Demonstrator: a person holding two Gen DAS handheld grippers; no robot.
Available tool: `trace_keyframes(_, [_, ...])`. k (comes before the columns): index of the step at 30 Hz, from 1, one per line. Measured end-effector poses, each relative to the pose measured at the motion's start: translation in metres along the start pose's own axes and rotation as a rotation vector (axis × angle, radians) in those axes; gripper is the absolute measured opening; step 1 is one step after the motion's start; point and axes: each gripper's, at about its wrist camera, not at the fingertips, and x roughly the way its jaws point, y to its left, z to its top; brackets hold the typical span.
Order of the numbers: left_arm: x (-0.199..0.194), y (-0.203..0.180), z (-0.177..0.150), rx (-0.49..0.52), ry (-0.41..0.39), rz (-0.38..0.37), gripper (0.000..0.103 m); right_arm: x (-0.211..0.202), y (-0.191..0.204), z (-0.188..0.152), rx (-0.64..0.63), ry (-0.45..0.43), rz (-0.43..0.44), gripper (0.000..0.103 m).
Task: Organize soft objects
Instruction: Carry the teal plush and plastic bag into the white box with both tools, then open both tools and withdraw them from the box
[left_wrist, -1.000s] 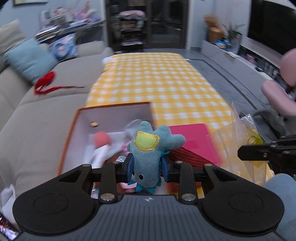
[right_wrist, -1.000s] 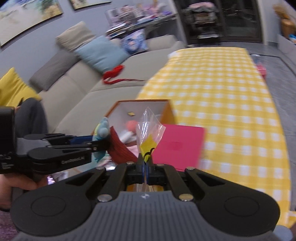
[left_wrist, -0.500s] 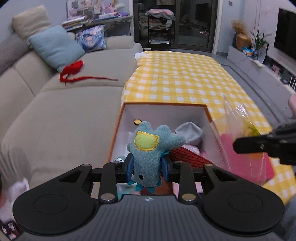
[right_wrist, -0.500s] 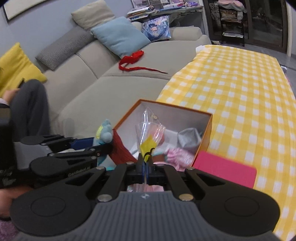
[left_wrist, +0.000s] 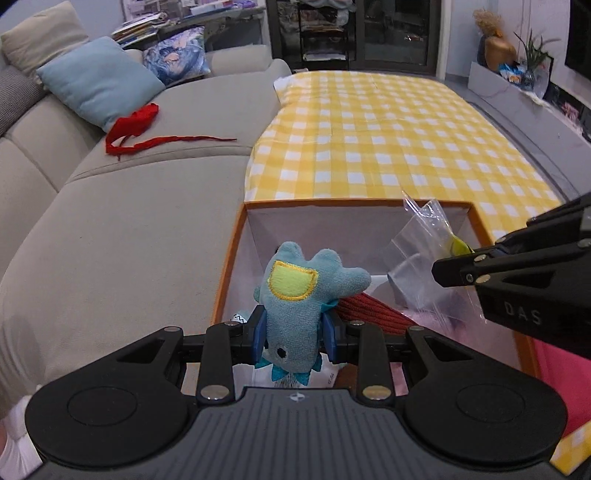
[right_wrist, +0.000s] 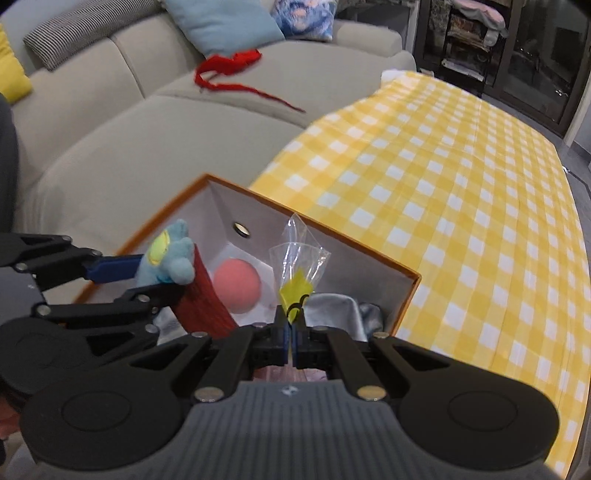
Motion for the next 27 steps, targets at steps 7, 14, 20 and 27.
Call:
trace_keyframes(7, [0.024,-0.007,0.003,0.053,0.033,-0.012,0.037,0.029,-0.002,0.003,-0.01,0.063,-0.014,0.006])
trace_keyframes(14, [0.028,-0.008,0.001,0.071,0.046,0.006,0.05,0.039,-0.002,0.003,-0.016,0.097,-0.023,0.018])
trace_keyframes(20, [0.013,-0.016,0.001,0.126,0.002,0.03,0.058,0.026,-0.008,0.004,0.002,0.101,-0.015,0.037])
trace_keyframes(27, [-0.017,-0.018,0.003,0.137,-0.042,0.012,0.065,-0.005,-0.014,0.001,0.009,0.08,0.001,0.05])
